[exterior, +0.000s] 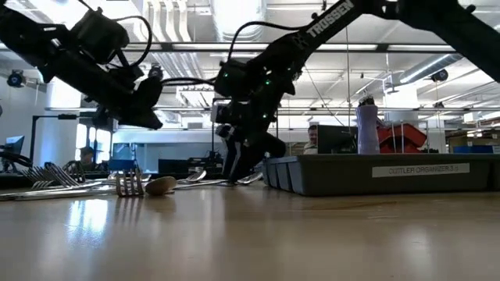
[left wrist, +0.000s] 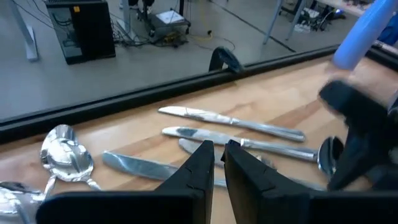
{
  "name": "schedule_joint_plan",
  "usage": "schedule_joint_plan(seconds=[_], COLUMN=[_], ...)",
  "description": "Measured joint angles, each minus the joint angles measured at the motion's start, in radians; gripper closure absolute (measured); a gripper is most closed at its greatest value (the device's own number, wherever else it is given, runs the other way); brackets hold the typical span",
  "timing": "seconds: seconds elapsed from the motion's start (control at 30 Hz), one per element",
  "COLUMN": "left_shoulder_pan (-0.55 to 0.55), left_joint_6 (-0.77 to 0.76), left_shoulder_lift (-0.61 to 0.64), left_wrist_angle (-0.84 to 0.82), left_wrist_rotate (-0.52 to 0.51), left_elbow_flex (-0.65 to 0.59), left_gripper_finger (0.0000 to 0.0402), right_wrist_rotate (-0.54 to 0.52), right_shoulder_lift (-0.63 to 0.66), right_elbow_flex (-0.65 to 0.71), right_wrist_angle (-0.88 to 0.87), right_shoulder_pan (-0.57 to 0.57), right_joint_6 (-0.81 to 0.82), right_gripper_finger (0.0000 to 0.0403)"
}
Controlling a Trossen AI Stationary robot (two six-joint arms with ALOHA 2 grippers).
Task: Sort silverware
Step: Put the spoon into the gray silverware tray
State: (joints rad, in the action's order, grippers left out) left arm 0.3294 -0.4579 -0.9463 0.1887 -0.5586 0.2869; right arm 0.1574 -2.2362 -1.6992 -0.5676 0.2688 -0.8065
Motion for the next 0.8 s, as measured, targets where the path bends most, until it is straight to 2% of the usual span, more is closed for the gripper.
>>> schedule_joint_plan(seconds=[0.23,0.47,0.8], left_shoulder_pan=[-0.002,-0.002,-0.004], left_joint_6=[0.001,0.005,0.048], left_shoulder_lift=[-0.015,-0.037,-0.035], left_wrist_angle=[0.004,0.046,0.118], left_wrist_rotate=[0.001,0.0,0.026], left_elbow_flex=[-0.015,-0.02,-0.022], left_gripper_finger=[0.0377,0.0377,0.0377], right_wrist_rotate=[-0.009,-0.012,-0.02], right_shoulder_lift=[-0.049,-0.052,-0.017], right_elbow_flex=[-0.06,-0.064,-0.073], right_wrist_angle=[-0.037,-0.057,-0.048], right_shoulder_pan=[-0.031,-0.06,-0.086], right_joint_6=[0.02,-0.009,0.003], right_gripper_finger=[0.0312,0.0394,0.0402])
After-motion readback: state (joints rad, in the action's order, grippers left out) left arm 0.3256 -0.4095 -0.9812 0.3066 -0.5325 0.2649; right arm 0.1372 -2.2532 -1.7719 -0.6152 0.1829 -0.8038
